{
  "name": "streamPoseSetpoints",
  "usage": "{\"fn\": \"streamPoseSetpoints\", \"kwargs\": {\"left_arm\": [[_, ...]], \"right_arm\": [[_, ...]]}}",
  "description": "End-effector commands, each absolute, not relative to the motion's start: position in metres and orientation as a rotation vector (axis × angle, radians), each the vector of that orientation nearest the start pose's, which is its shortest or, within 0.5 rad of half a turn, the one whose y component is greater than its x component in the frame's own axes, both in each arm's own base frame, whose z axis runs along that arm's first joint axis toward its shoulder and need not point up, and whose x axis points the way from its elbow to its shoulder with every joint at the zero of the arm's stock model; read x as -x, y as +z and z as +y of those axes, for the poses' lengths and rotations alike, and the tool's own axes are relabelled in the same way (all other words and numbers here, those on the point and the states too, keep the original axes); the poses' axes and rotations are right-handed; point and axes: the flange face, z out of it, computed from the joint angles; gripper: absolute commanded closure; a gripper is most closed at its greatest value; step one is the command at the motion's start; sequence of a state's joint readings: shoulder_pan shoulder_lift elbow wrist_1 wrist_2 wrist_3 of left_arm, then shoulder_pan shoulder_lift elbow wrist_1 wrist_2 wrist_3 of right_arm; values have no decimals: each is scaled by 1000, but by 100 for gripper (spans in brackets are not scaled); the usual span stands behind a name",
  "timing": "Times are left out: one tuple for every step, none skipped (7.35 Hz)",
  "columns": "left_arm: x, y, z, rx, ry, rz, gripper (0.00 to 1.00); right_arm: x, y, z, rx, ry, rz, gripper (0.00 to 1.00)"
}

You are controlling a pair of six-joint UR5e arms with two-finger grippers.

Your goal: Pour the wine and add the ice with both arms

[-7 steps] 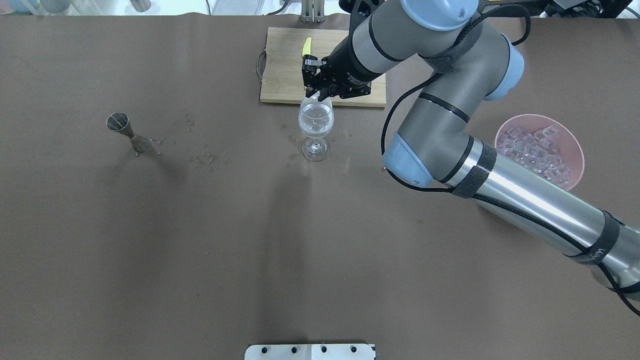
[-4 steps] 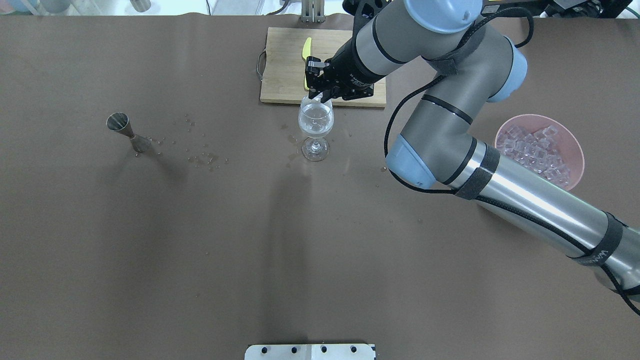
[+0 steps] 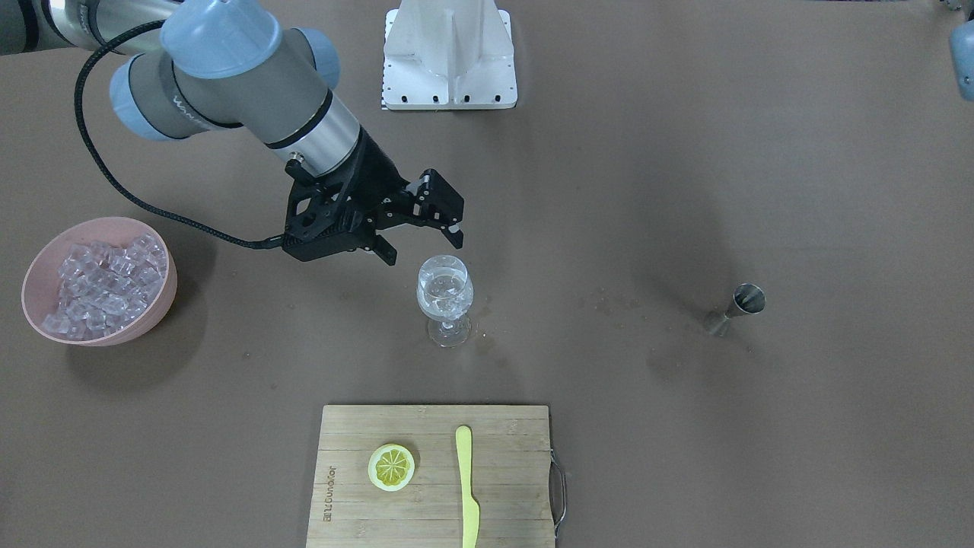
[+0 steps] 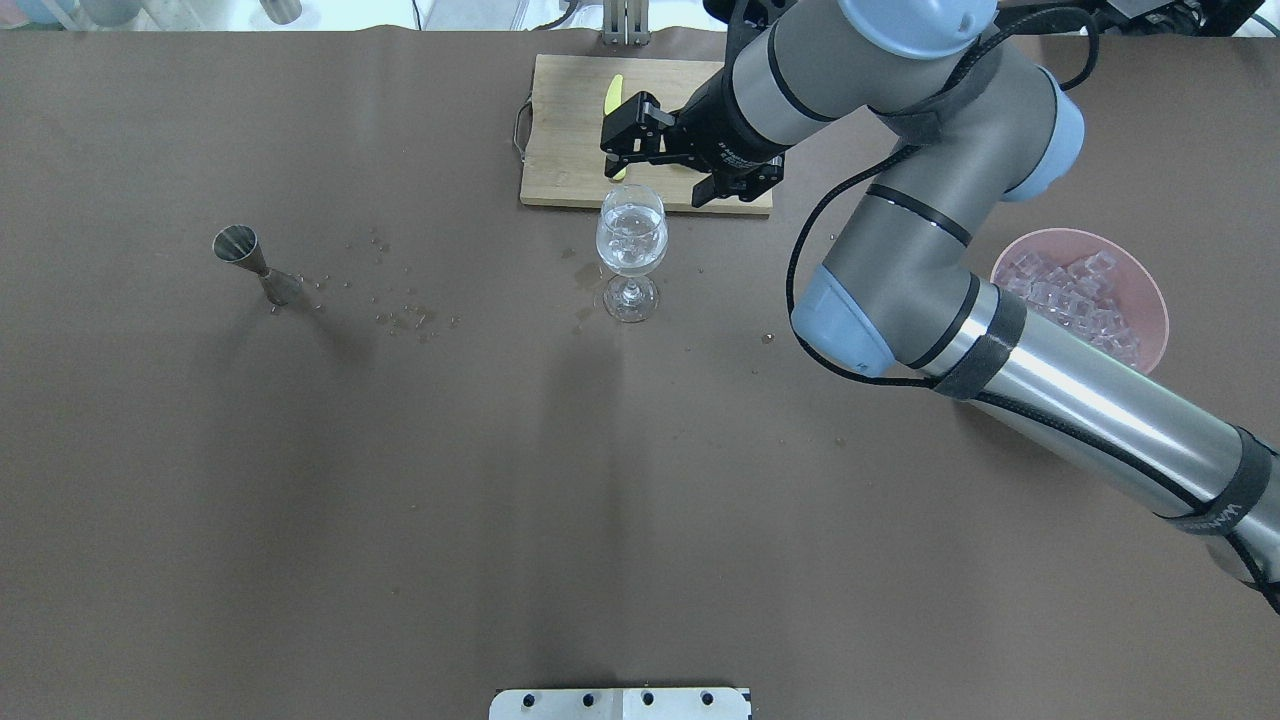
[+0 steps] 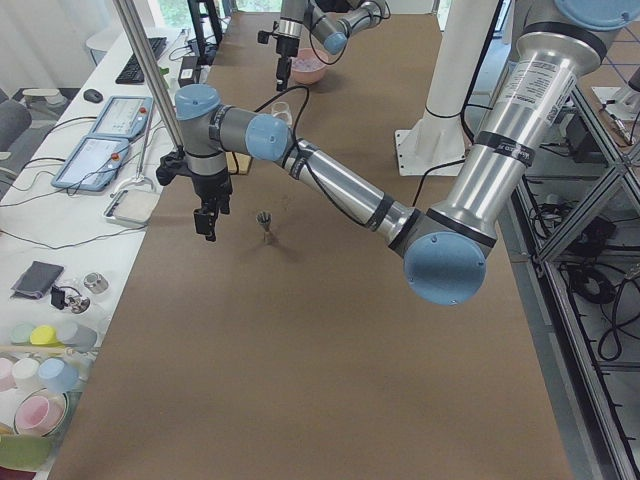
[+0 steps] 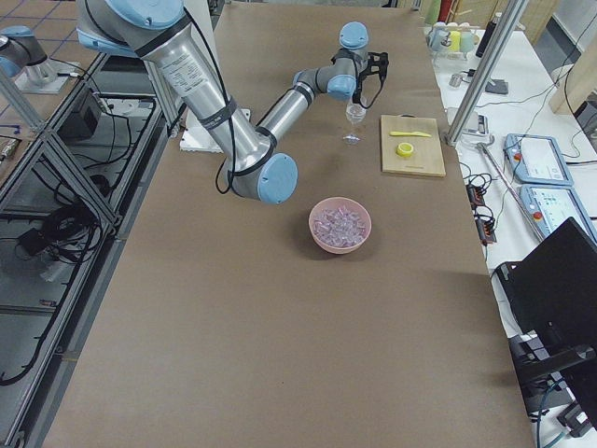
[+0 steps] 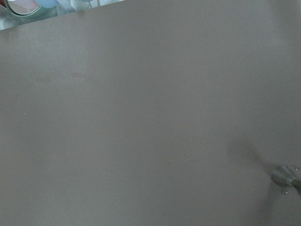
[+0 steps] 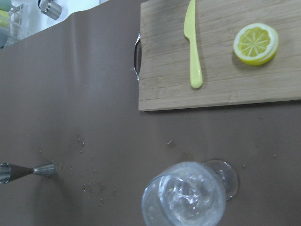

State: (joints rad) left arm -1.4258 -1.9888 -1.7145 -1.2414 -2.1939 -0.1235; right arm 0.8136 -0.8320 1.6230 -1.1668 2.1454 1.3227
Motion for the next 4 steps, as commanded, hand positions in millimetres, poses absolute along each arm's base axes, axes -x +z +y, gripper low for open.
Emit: {"fn": "streamPoseSetpoints", "kwargs": {"left_arm": [[24, 396, -620, -229, 201, 658, 2], [30, 399, -618, -248, 257, 669, 2], [35, 413, -613, -240, 258, 642, 2], [42, 465, -592, -229, 249, 614, 2]], "right_arm": [[333, 157, -570, -154, 90, -1128, 0], [307, 174, -561, -150, 40, -1035, 0], [265, 200, -565, -155, 8, -949, 0], [235, 232, -568, -161, -101, -864, 0]]}}
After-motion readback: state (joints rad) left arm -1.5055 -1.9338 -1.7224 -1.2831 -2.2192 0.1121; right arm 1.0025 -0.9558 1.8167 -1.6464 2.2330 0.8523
